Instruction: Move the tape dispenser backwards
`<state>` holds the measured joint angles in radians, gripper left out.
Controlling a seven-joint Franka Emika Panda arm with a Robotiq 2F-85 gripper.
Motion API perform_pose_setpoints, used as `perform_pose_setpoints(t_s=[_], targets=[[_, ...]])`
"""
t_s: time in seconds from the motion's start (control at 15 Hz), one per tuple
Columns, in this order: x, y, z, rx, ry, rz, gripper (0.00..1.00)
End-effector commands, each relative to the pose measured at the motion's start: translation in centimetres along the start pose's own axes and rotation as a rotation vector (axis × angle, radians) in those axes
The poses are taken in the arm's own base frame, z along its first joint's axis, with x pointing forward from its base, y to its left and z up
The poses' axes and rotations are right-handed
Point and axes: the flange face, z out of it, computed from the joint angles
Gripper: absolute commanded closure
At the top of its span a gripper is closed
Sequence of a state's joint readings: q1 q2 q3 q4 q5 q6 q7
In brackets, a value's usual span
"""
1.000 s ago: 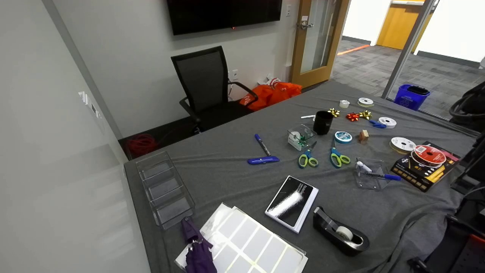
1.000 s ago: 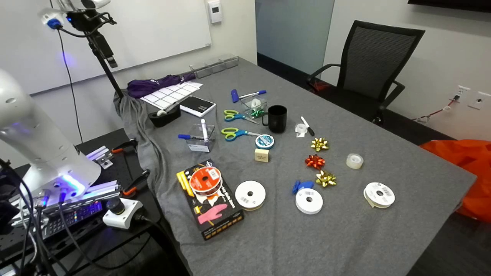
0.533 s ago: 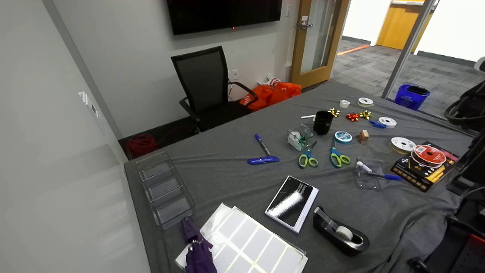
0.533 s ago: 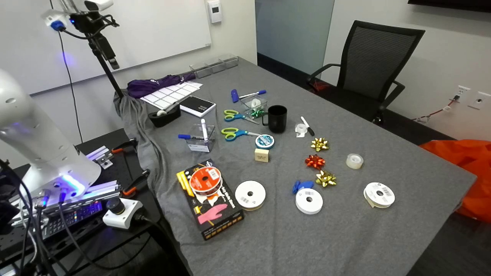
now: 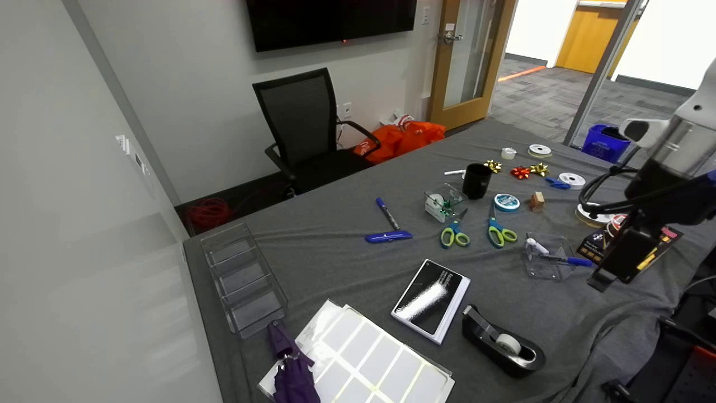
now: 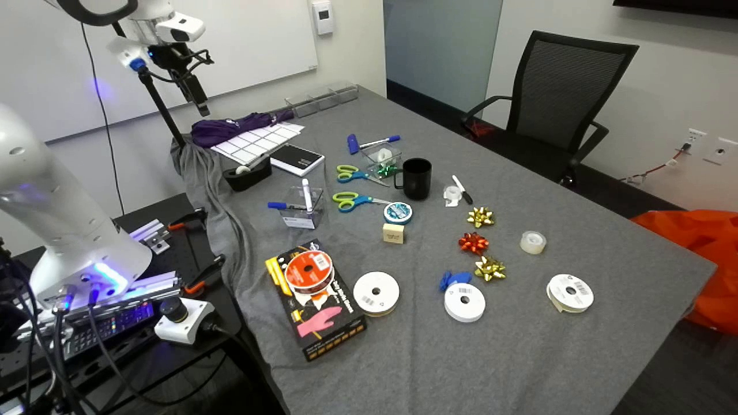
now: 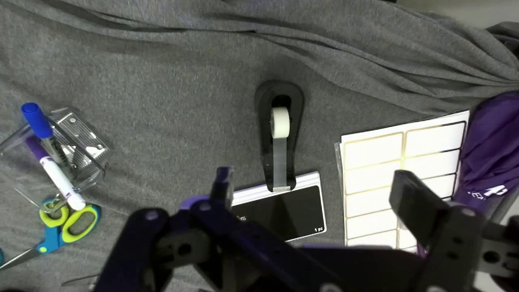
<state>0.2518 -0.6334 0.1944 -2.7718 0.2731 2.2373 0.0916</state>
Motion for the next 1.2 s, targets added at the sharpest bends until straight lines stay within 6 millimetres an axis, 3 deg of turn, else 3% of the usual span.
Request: perform_pose_setpoints(t_s=[0.0, 0.4, 1.13], targets=[[0.4, 0.0, 0.6, 0.0, -0.003, -0.002, 0.0], [1.0, -0.1, 1.7, -0.01, -0.006, 0.005, 0.0], [1.1, -3.7, 13.4, -0.178, -0.053, 0.055, 0.0]])
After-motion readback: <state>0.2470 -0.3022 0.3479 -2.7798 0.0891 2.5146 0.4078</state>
